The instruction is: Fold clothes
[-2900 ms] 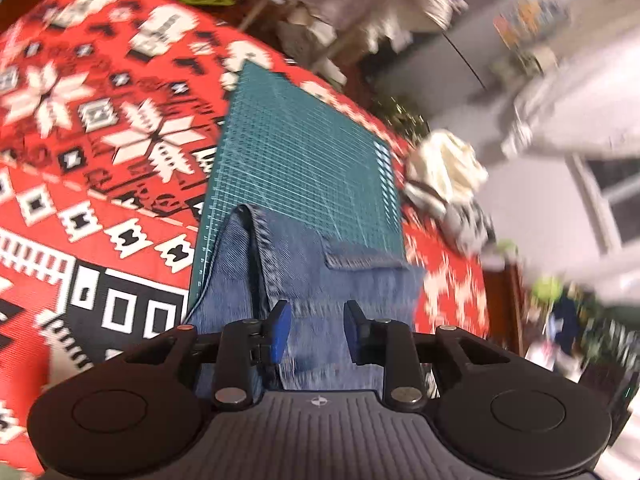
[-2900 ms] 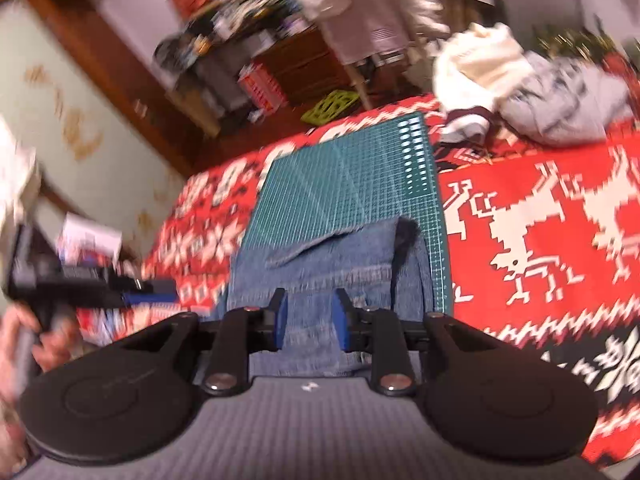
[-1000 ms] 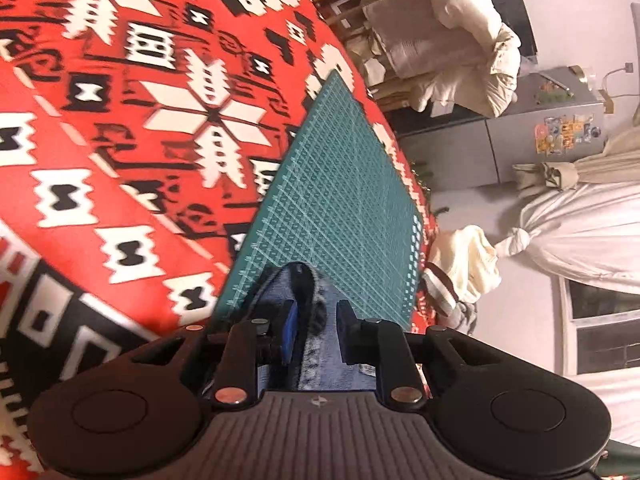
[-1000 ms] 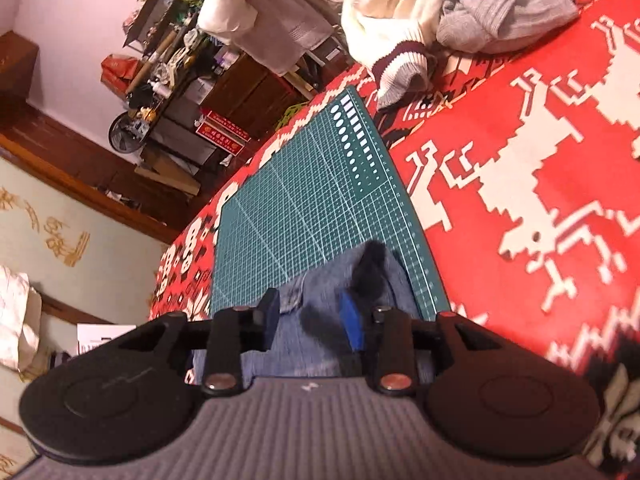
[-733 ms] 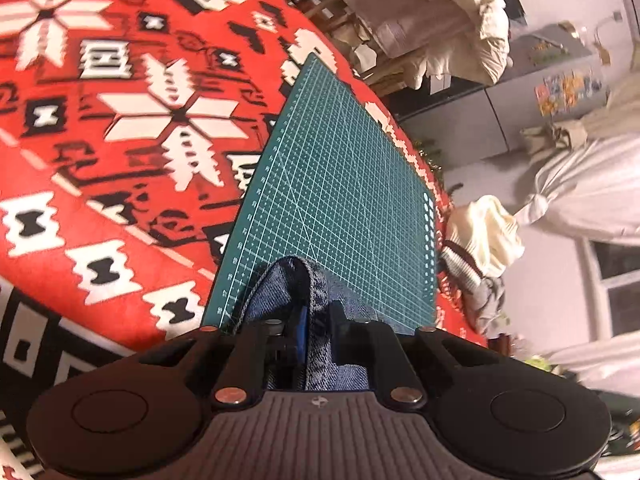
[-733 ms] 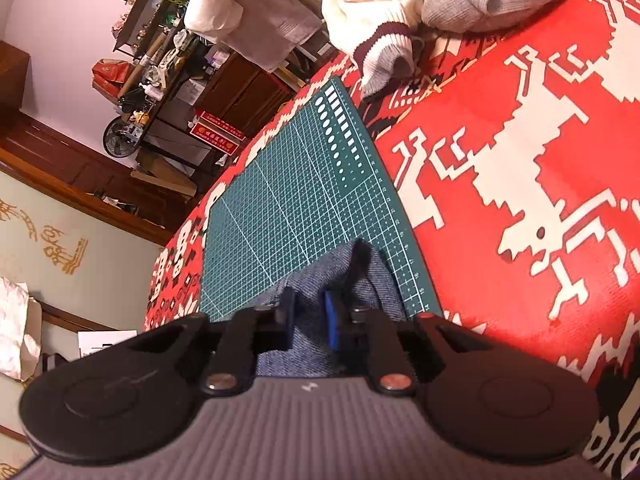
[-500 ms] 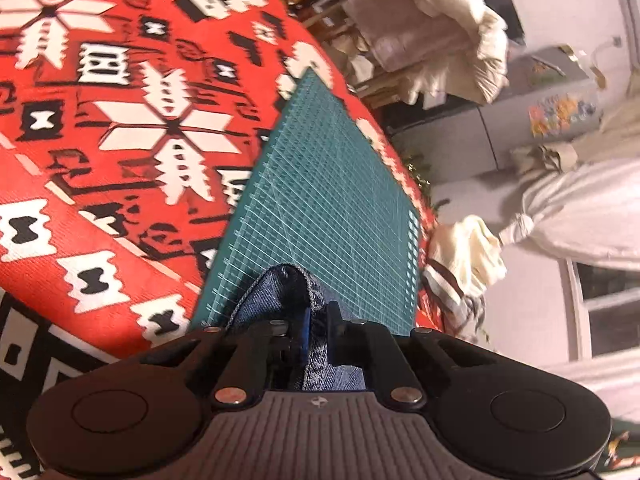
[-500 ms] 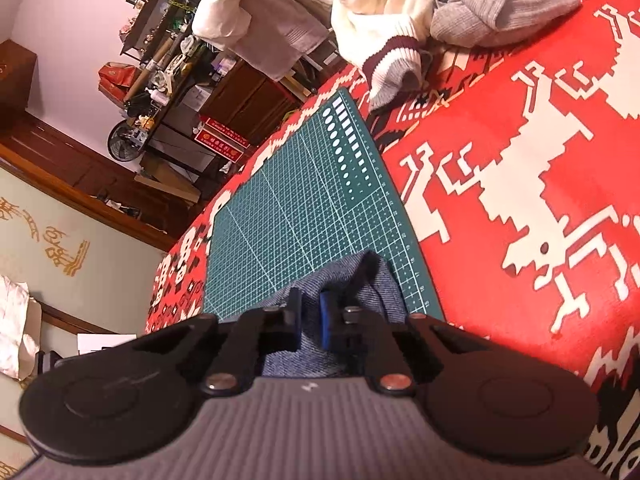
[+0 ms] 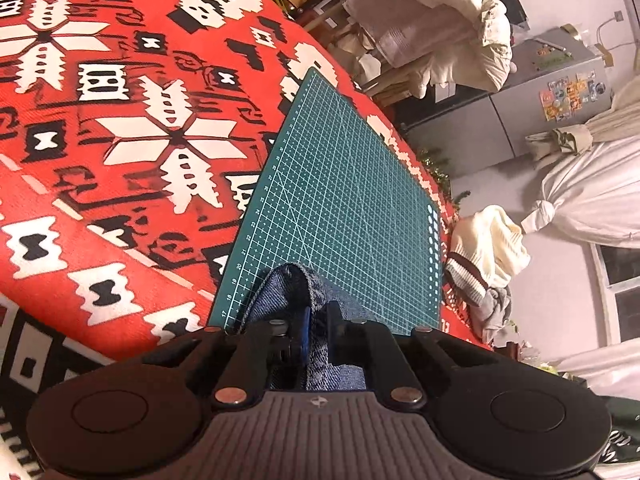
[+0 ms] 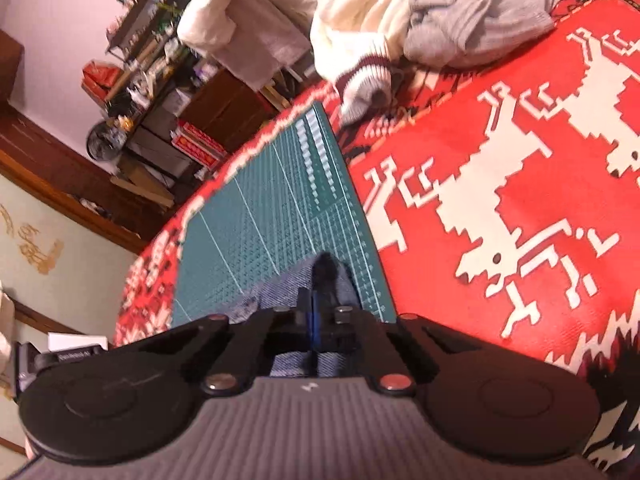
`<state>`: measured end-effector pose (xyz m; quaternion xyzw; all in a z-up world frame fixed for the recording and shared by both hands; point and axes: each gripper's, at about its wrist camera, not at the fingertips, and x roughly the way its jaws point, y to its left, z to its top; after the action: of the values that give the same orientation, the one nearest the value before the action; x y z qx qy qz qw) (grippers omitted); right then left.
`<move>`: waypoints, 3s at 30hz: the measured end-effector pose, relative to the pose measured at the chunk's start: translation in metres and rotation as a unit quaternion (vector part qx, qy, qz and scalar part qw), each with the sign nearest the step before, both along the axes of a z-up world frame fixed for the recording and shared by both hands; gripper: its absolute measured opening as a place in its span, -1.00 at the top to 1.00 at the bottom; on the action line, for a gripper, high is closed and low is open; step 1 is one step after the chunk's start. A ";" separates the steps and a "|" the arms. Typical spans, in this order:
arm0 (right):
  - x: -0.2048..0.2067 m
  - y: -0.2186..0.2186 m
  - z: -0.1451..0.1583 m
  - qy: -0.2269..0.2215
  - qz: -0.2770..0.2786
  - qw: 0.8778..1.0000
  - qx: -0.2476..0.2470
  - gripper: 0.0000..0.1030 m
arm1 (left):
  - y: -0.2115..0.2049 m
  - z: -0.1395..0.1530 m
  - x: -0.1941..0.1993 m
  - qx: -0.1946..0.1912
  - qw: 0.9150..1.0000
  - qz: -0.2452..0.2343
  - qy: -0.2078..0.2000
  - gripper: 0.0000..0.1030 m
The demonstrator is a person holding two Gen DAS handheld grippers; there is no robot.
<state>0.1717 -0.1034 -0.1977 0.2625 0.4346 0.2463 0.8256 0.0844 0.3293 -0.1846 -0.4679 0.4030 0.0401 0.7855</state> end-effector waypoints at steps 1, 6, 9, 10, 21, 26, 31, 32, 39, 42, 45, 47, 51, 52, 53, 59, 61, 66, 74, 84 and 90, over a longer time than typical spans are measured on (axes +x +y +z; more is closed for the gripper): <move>-0.003 -0.001 0.005 -0.012 0.000 1.000 -0.005 0.99 | 0.000 0.002 -0.001 0.003 1.000 0.002 0.000 0.85; -0.015 0.013 0.024 -0.054 0.033 0.998 -0.021 0.90 | -0.005 0.024 -0.007 0.043 0.999 0.001 -0.022 0.87; -0.024 0.033 0.034 -0.084 0.066 0.993 -0.046 0.89 | -0.013 0.036 -0.009 0.036 0.998 -0.013 -0.055 0.87; -0.027 0.042 0.036 -0.095 0.076 0.991 -0.056 0.89 | -0.020 0.037 -0.007 0.040 0.997 -0.026 -0.062 0.87; -0.057 0.118 0.018 -0.149 0.170 0.953 -0.203 0.90 | -0.086 0.010 0.019 0.157 0.978 -0.134 -0.027 0.95; -0.060 0.117 0.011 -0.150 0.173 0.951 -0.208 0.95 | -0.075 -0.003 0.020 0.142 0.981 -0.127 -0.020 0.93; -0.058 0.103 0.013 -0.131 0.170 0.957 -0.194 0.98 | -0.076 0.000 0.015 0.146 0.981 -0.130 -0.018 0.94; -0.055 0.097 0.012 -0.124 0.164 0.961 -0.187 1.00 | -0.078 0.002 0.013 0.151 0.980 -0.131 -0.018 0.94; -0.045 0.069 0.011 -0.093 0.134 0.973 -0.161 1.00 | -0.067 0.004 0.003 0.140 0.983 -0.117 -0.013 0.94; -0.044 0.064 0.011 -0.088 0.129 0.975 -0.157 1.00 | -0.063 0.005 -0.002 0.134 0.984 -0.113 -0.008 0.94; -0.044 0.056 0.013 -0.078 0.116 0.979 -0.150 1.00 | -0.059 0.005 -0.004 0.124 0.986 -0.110 -0.004 0.94; -0.043 0.049 0.014 -0.070 0.101 0.981 -0.150 1.00 | -0.057 0.005 -0.004 0.116 0.987 -0.107 -0.001 0.94; -0.038 0.034 0.013 -0.053 0.075 0.987 -0.130 1.00 | -0.055 0.007 -0.005 0.113 0.988 -0.103 0.002 0.94; -0.039 0.033 0.015 -0.059 0.072 0.987 -0.134 1.00 | -0.055 0.008 -0.005 0.112 0.989 -0.101 0.003 0.95; -0.040 0.033 0.018 -0.066 0.070 0.986 -0.138 1.00 | -0.054 0.010 -0.006 0.112 0.989 -0.099 0.004 0.95; -0.037 0.032 0.032 -0.108 0.045 0.987 -0.107 0.91 | -0.037 0.022 -0.007 0.080 0.994 -0.057 -0.052 0.95; -0.035 0.034 0.035 -0.119 0.039 0.988 -0.090 0.91 | -0.035 0.023 0.002 0.085 0.993 -0.049 -0.064 0.95; -0.023 0.070 0.024 -0.141 0.077 0.980 -0.121 0.89 | -0.040 0.013 0.013 0.118 0.990 -0.059 -0.050 0.95; -0.018 0.073 0.002 -0.118 0.086 0.979 -0.141 1.00 | -0.035 -0.002 0.011 0.123 0.990 -0.054 -0.038 0.93; -0.020 0.050 -0.004 -0.090 0.032 0.982 -0.164 1.00 | -0.031 -0.001 0.006 0.114 0.992 -0.043 -0.031 0.93; -0.021 0.027 0.003 -0.085 -0.008 0.988 -0.126 0.99 | -0.036 0.006 0.006 0.135 0.989 -0.047 -0.030 0.95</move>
<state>0.1510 -0.0763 -0.1944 0.1381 0.3881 0.2046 0.8880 0.0905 0.2937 -0.1788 -0.3393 0.3914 0.0432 0.8543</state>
